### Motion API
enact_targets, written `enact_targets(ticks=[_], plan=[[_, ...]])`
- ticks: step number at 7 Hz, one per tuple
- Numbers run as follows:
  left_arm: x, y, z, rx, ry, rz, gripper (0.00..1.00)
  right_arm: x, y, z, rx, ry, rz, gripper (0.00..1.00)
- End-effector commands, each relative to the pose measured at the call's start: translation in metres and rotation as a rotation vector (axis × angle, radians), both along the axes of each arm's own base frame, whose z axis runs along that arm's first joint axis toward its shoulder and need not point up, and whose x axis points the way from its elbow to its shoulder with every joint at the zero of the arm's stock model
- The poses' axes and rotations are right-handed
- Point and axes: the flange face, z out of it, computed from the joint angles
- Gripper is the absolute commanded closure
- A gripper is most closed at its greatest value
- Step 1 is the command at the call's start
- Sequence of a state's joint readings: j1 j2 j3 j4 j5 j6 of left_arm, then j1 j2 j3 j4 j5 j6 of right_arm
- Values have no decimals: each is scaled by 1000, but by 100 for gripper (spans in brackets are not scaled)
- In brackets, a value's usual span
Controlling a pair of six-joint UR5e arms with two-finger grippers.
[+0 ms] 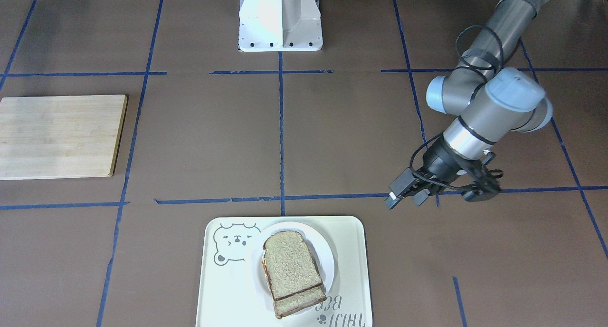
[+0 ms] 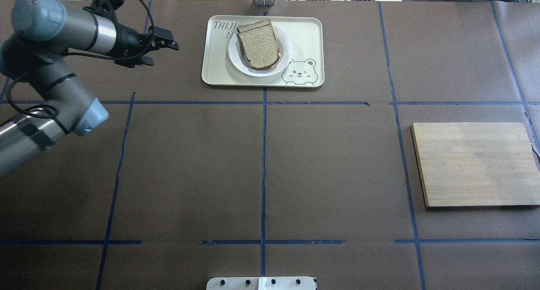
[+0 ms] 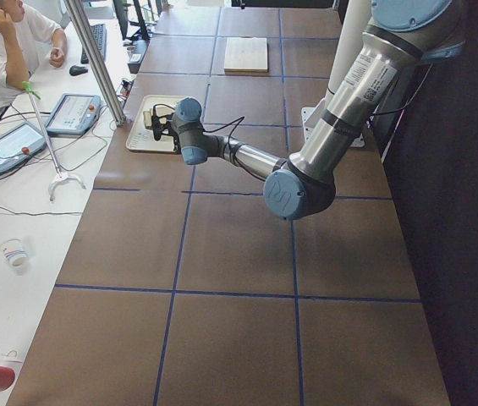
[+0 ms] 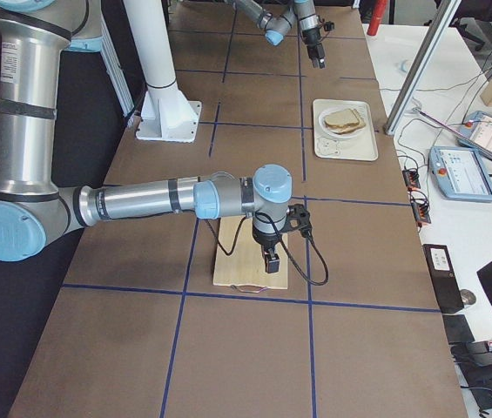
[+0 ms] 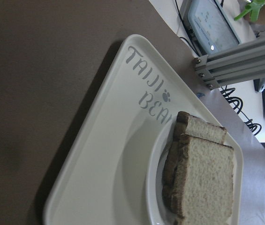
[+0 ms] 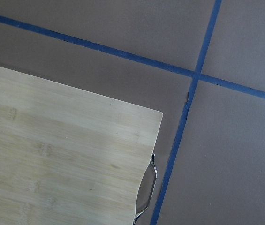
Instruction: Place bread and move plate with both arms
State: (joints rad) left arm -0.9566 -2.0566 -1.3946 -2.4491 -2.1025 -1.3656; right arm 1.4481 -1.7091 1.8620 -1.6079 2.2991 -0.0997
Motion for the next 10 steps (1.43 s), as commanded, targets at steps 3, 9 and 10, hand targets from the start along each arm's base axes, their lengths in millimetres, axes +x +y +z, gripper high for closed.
enact_targets(ticks=[3, 9, 10], plan=[[-197, 33, 144, 275, -530, 387, 0, 33, 23, 24, -57, -2, 63, 0], [-394, 147, 284, 76, -491, 503, 0, 59, 39, 35, -123, -49, 81, 0], [-398, 151, 285, 74, -491, 497, 0, 59, 40, 36, -123, -49, 79, 0]])
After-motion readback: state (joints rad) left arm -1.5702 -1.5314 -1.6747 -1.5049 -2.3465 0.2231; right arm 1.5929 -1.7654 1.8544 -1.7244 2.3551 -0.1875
